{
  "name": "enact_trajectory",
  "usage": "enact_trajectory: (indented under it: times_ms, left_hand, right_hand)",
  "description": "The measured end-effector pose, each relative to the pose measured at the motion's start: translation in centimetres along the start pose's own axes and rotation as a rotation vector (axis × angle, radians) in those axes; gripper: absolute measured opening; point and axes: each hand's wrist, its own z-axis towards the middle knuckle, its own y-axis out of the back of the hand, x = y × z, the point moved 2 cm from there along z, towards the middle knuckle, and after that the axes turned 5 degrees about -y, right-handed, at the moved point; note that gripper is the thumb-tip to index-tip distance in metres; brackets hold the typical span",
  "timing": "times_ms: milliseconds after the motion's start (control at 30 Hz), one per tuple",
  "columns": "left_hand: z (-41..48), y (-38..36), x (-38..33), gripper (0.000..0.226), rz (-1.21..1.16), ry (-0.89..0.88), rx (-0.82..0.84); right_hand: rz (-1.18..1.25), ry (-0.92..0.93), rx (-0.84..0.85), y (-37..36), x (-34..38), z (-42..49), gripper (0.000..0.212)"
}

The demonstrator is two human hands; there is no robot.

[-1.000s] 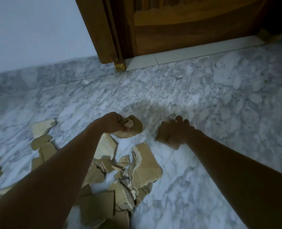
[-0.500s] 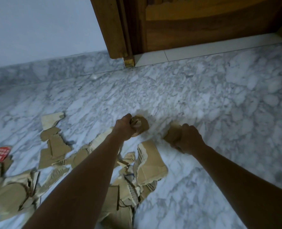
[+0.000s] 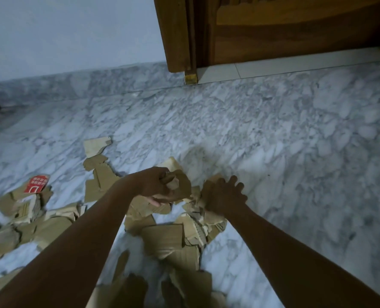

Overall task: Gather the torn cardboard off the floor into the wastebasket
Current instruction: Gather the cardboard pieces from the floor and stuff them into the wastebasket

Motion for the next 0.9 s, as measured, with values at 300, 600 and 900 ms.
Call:
enact_trajectory:
  times_ms: [300, 600, 900]
  left_hand:
    - [0.5, -0.8, 2.3, 0.038, 0.217, -0.092, -0.107]
    - [1.8, -3.2, -3.8, 0.031, 0.492, -0.144, 0.019]
    - [4.7, -9.0, -1.9, 0.041, 0.754, -0.161, -0.229]
  right_hand:
    - [0.258, -0.038, 0.041, 1.7, -2.8, 1.7, 0.090]
    - [-0.100, 0.128, 0.003, 11.0, -8.8, 2.0, 0.084]
    - [0.036, 0.127, 0.035, 4.6, -12.1, -0.8, 0.058]
